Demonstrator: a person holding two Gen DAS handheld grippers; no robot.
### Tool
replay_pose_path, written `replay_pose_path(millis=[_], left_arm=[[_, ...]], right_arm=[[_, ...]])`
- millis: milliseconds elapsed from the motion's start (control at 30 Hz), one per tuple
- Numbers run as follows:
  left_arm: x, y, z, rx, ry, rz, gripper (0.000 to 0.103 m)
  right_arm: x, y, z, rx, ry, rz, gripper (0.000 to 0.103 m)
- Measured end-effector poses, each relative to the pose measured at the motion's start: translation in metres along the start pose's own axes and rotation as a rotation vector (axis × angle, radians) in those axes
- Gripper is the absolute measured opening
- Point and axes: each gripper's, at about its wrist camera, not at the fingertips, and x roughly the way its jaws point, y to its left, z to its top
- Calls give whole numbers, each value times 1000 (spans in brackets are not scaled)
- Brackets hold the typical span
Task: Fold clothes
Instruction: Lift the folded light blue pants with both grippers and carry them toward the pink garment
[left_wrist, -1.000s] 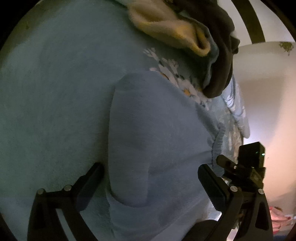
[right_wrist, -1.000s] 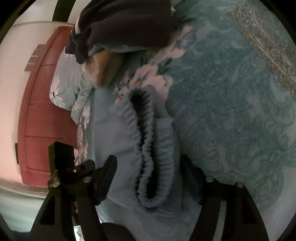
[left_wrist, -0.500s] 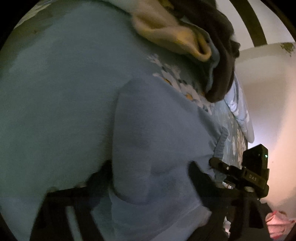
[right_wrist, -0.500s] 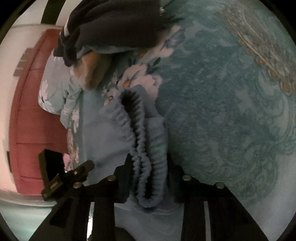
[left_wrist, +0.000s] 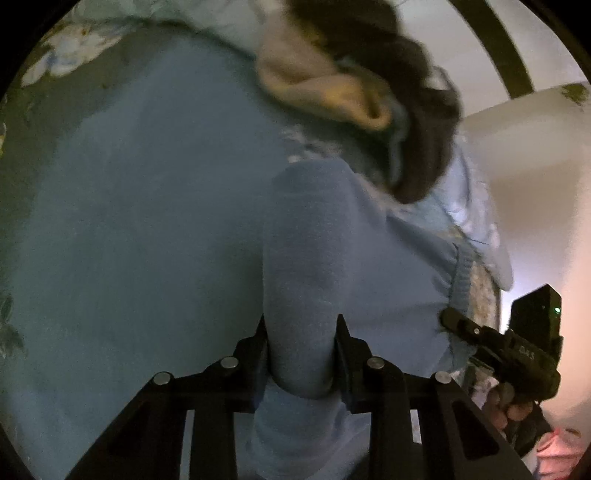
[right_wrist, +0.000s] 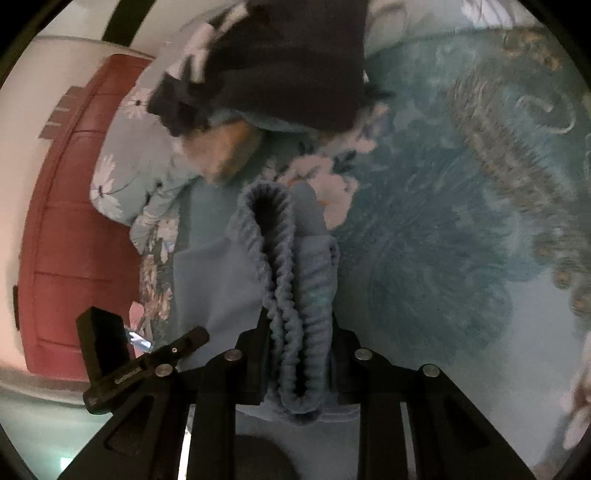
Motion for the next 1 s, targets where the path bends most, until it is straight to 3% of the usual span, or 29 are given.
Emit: replay_pose_path(millis=[267, 500, 833, 1000], left_arm=[[-37, -62, -34, 96, -40, -64, 32], [-47, -133, -57, 218, -40, -108, 32], [-16, -277, -110, 460, 62, -170, 33], [10, -353, -145, 563, 145, -226, 32]], right_arm=[[-79, 6, -33, -49, -85, 5, 26], [-158, -17, -56, -52, -183, 5, 26], [-300, -84, -80, -43, -323, -85, 26], [-372, -126, -97, -25, -358, -181, 26]])
